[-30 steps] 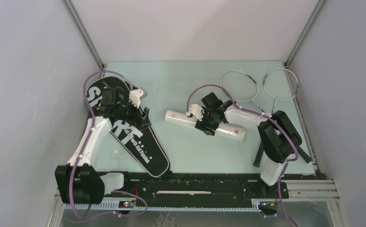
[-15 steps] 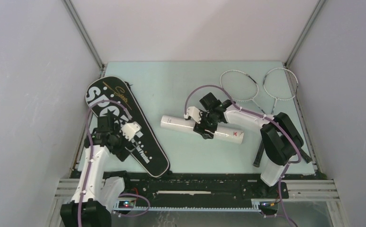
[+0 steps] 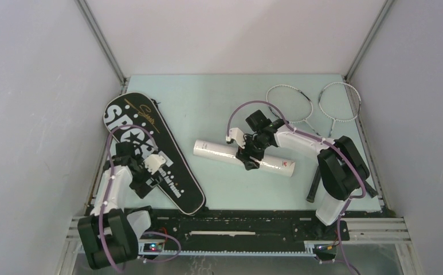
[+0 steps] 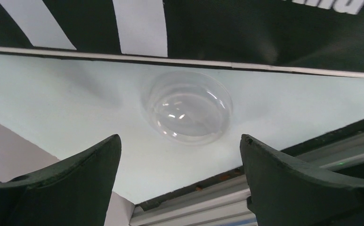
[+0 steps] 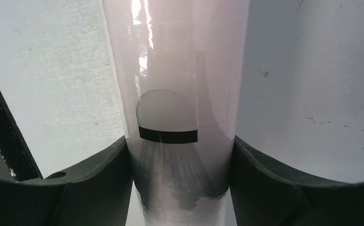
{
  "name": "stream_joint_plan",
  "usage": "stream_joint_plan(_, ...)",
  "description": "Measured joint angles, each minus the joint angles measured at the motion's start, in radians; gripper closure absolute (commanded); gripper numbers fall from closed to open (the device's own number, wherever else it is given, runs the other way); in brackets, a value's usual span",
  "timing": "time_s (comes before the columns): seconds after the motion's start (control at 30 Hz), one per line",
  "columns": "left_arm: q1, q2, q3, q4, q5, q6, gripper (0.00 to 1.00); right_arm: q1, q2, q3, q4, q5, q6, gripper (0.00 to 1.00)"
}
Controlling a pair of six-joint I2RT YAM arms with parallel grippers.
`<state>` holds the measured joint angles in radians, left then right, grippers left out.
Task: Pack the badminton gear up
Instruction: Adjust the shuttlecock in the shuttle tube, then pick up the lid from the center of the board.
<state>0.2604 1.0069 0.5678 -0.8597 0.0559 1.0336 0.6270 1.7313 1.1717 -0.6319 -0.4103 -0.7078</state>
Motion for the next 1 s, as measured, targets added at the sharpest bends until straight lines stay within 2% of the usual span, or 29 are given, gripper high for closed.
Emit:
stream_joint_plan(0.27,0.013,0.154,-0.002,0.119,0.005,0.03,0.0,0.0,0.0,0.0,0.0,-0.007,-0.001,0.77)
stream_joint_plan(0.6,0.014,0.167,0.0,0.163,0.029,0.042,0.29,-0.014,0.0,0.0,0.0,-0.006,0.0,0.78)
stream_joint_plan(1.0,0.015,0.064,-0.01,0.156,0.04,0.041,0.35,-0.016,0.0,0.0,0.0,0.005,0.0,0.78)
